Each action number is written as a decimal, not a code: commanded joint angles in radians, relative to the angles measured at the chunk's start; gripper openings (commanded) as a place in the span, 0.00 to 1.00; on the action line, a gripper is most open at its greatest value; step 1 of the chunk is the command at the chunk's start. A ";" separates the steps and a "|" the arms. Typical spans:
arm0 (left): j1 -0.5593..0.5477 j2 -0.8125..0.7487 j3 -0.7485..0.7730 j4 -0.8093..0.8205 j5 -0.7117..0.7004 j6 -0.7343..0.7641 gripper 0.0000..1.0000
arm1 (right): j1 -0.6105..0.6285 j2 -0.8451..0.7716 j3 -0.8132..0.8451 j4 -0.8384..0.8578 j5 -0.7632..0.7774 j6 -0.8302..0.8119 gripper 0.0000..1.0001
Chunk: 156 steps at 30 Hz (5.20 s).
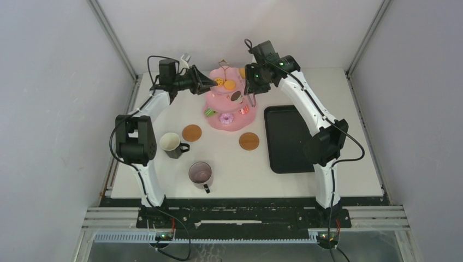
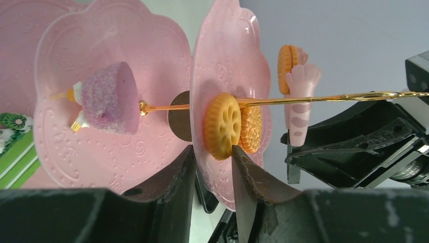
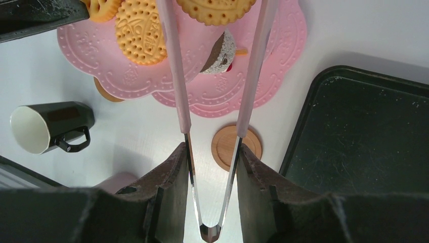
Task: Serve the afternoon tea
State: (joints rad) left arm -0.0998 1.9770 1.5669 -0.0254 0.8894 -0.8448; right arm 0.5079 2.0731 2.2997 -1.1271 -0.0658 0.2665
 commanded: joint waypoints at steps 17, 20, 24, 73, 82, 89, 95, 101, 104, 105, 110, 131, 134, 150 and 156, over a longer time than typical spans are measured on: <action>0.023 -0.191 -0.225 0.271 -0.189 -0.129 0.55 | 0.037 0.054 0.134 0.027 0.000 -0.021 0.16; 0.023 -0.202 -0.248 0.327 -0.209 -0.165 0.56 | 0.037 0.061 0.138 0.029 0.000 -0.021 0.16; 0.021 -0.222 -0.273 0.368 -0.238 -0.188 0.57 | 0.037 0.069 0.148 0.033 -0.005 -0.021 0.16; -0.014 -0.308 -0.418 0.383 -0.294 -0.180 0.57 | 0.026 0.067 0.167 0.066 -0.003 -0.003 0.48; -0.014 -0.314 -0.425 0.383 -0.296 -0.181 0.57 | 0.017 0.062 0.149 0.080 -0.029 0.013 0.49; -0.013 -0.317 -0.426 0.381 -0.295 -0.178 0.57 | 0.015 0.061 0.147 0.084 -0.024 0.015 0.51; -0.011 -0.320 -0.428 0.380 -0.295 -0.176 0.57 | 0.015 0.042 0.129 0.103 -0.003 0.017 0.48; -0.012 -0.330 -0.437 0.380 -0.301 -0.176 0.57 | 0.014 -0.006 0.077 0.150 0.021 0.023 0.47; -0.012 -0.337 -0.439 0.380 -0.308 -0.177 0.57 | 0.012 -0.026 0.053 0.172 0.036 0.026 0.47; -0.011 -0.340 -0.440 0.380 -0.311 -0.177 0.57 | 0.012 -0.034 0.041 0.179 0.039 0.027 0.47; -0.010 -0.353 -0.442 0.374 -0.328 -0.177 0.57 | 0.008 -0.074 -0.004 0.219 0.058 0.033 0.45; -0.001 -0.511 -0.526 0.256 -0.480 -0.104 0.58 | -0.033 -0.324 -0.311 0.321 0.184 0.036 0.41; -0.004 -0.564 -0.553 0.204 -0.528 -0.076 0.58 | -0.055 -0.418 -0.453 0.348 0.203 0.045 0.41; -0.125 -0.993 -0.738 -0.122 -0.814 0.134 0.58 | -0.101 -0.722 -1.173 0.481 0.297 0.215 0.41; -0.208 -1.148 -0.780 -0.218 -0.890 0.202 0.58 | -0.078 -0.685 -1.257 0.512 0.318 0.273 0.43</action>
State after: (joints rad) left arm -0.2752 0.9195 0.8314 -0.1909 0.0792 -0.7185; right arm 0.4110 1.3991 1.0420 -0.7120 0.2108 0.4732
